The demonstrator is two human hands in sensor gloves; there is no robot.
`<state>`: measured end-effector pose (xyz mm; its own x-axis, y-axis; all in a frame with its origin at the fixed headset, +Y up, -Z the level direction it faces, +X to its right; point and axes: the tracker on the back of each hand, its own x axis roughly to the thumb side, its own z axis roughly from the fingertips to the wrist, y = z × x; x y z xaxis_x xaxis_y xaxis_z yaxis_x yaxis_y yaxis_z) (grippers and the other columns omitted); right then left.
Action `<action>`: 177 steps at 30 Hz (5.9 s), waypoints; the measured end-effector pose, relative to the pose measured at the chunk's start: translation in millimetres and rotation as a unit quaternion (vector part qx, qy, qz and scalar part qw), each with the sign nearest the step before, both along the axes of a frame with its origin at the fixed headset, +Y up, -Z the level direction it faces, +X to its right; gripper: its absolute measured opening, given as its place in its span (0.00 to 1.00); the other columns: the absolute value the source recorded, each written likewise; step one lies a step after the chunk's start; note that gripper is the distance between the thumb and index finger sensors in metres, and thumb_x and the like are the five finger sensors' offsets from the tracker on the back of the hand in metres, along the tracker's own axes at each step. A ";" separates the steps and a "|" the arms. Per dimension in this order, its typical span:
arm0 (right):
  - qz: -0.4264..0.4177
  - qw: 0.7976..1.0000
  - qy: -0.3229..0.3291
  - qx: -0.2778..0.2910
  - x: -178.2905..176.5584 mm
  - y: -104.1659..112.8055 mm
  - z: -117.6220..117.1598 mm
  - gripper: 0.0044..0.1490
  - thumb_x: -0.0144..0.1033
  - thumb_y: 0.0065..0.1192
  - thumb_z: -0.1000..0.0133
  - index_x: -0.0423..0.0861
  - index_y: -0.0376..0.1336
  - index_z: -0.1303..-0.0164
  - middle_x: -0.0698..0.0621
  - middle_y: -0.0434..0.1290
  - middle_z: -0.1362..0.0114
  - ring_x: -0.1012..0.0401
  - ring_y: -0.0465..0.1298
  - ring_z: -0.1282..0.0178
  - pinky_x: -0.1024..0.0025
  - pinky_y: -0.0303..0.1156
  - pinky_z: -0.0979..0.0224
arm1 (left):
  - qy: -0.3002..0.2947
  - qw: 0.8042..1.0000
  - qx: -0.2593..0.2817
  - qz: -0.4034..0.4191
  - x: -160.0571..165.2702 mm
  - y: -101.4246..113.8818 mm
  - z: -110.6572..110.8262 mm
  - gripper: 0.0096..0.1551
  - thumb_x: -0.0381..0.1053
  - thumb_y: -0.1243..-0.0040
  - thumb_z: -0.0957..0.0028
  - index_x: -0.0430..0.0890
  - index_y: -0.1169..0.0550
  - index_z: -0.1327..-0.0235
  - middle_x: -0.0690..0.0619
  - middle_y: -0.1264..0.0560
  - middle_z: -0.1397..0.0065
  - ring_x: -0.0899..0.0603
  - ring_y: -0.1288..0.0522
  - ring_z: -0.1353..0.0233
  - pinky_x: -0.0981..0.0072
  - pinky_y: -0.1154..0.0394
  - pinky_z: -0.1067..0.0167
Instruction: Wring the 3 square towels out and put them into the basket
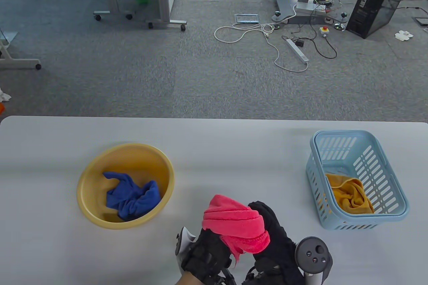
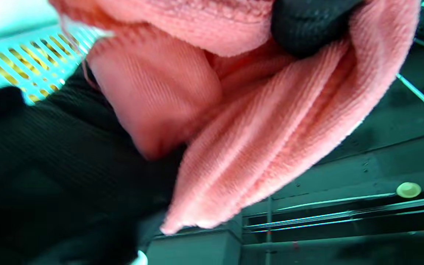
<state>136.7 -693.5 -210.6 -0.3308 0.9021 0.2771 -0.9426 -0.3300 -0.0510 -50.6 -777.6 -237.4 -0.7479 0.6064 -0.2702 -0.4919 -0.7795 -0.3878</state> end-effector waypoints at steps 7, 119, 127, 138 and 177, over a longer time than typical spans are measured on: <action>0.081 0.996 0.044 -0.005 -5.6 1.9 -1.9 0.52 0.56 0.73 0.44 0.49 0.52 0.15 0.34 0.53 0.15 0.31 0.56 0.19 0.28 0.52 0.21 | 0.040 0.999 -0.006 0.006 -12.6 0.6 -6.2 0.31 0.65 0.43 0.35 0.63 0.35 0.20 0.49 0.39 0.16 0.34 0.40 0.16 0.27 0.44 0.28; 0.308 0.927 -0.156 0.148 1.0 24.0 17.9 0.50 0.36 0.87 0.48 0.55 0.55 0.21 0.40 0.72 0.34 0.51 0.82 0.58 0.69 0.83 0.63 | -0.023 0.977 -0.007 -0.211 -47.1 17.8 -4.2 0.62 0.82 0.43 0.43 0.56 0.61 0.15 0.37 0.54 0.14 0.24 0.36 0.25 0.38 0.24 0.45; 0.425 0.864 -0.161 0.219 -19.6 23.6 25.3 0.51 0.37 0.87 0.48 0.56 0.55 0.21 0.41 0.72 0.33 0.51 0.82 0.56 0.69 0.83 0.62 | -0.072 0.975 -0.014 -0.212 -42.2 20.5 -0.2 0.65 0.85 0.43 0.44 0.58 0.63 0.16 0.36 0.56 0.14 0.23 0.34 0.26 0.41 0.21 0.47; 0.487 0.823 -0.130 0.262 -43.7 15.5 30.8 0.51 0.38 0.87 0.48 0.56 0.54 0.21 0.42 0.72 0.33 0.50 0.82 0.55 0.68 0.83 0.60 | -0.088 0.977 -0.006 -0.196 -41.7 23.0 -2.4 0.65 0.81 0.36 0.42 0.61 0.63 0.15 0.38 0.60 0.14 0.26 0.38 0.23 0.43 0.22 0.46; 0.109 0.988 0.089 -0.064 -20.6 -11.6 -2.5 0.55 0.43 0.89 0.54 0.40 0.57 0.24 0.42 0.77 0.41 0.54 0.84 0.65 0.72 0.84 0.68 | 0.143 0.885 0.202 -0.395 -55.7 57.4 -5.4 0.31 0.62 0.35 0.39 0.52 0.27 0.26 0.45 0.27 0.30 0.35 0.21 0.54 0.64 0.19 0.69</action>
